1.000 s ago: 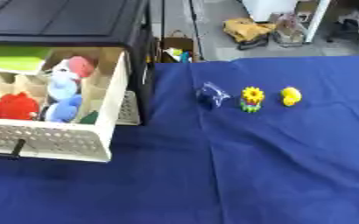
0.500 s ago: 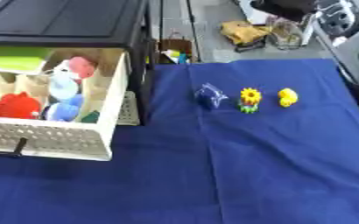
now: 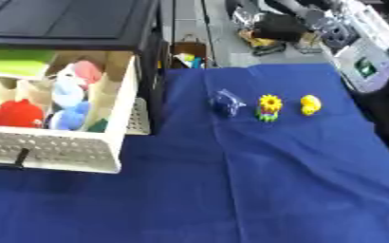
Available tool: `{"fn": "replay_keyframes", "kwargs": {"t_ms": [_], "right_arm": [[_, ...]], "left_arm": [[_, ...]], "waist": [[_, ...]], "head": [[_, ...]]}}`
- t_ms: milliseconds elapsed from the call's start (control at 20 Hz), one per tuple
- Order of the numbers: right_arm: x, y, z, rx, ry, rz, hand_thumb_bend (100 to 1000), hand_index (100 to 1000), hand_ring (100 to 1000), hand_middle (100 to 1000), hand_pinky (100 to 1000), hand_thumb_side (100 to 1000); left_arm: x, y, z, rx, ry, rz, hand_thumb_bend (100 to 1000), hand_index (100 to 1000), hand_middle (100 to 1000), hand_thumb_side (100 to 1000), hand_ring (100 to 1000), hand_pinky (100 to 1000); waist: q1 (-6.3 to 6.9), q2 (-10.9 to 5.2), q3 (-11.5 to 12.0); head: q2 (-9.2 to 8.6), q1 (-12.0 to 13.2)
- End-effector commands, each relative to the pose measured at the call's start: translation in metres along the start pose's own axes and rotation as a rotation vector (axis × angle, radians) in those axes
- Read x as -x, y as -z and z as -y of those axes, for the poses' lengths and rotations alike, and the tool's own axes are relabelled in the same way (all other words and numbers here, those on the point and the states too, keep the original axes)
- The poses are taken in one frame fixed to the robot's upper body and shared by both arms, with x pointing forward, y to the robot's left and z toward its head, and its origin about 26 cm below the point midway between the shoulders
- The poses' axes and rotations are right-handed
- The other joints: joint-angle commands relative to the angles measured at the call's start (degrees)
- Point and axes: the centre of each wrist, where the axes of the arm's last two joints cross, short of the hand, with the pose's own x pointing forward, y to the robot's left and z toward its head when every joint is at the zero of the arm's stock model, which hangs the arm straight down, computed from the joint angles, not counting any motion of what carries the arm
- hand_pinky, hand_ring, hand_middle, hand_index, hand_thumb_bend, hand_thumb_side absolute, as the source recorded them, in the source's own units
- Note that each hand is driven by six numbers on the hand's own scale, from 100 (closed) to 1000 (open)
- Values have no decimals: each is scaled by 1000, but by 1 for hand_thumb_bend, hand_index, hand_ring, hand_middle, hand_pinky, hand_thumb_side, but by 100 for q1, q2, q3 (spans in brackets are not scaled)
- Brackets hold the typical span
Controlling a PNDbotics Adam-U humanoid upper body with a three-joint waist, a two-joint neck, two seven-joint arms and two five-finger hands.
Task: Pick up objects from table and place into drawer.
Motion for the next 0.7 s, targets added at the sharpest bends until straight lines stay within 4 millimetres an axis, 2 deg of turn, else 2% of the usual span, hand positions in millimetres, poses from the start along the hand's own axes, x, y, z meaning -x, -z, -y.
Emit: {"fn": "replay_keyframes", "kwargs": {"t_ms": [50, 300, 700], "right_arm": [[13, 1, 5, -63, -43, -13, 156, 921, 916, 890, 860, 1000], [22, 2, -3, -171, -74, -12, 192, 930, 922, 908, 867, 1000], [24, 7, -10, -320, -129, -27, 256, 935, 928, 922, 876, 982]], "left_arm": [[-2, 9, 0, 37, -4, 9, 224, 872, 750, 1000, 718, 610], [-2, 9, 0, 36, -5, 7, 223, 872, 750, 1000, 719, 610], [-2, 9, 0, 35, -4, 4, 223, 872, 750, 1000, 719, 609]], "waist": [[9, -113, 0], [10, -110, -11], [13, -119, -26]], "head": [[10, 0], [13, 6], [11, 4]]}}
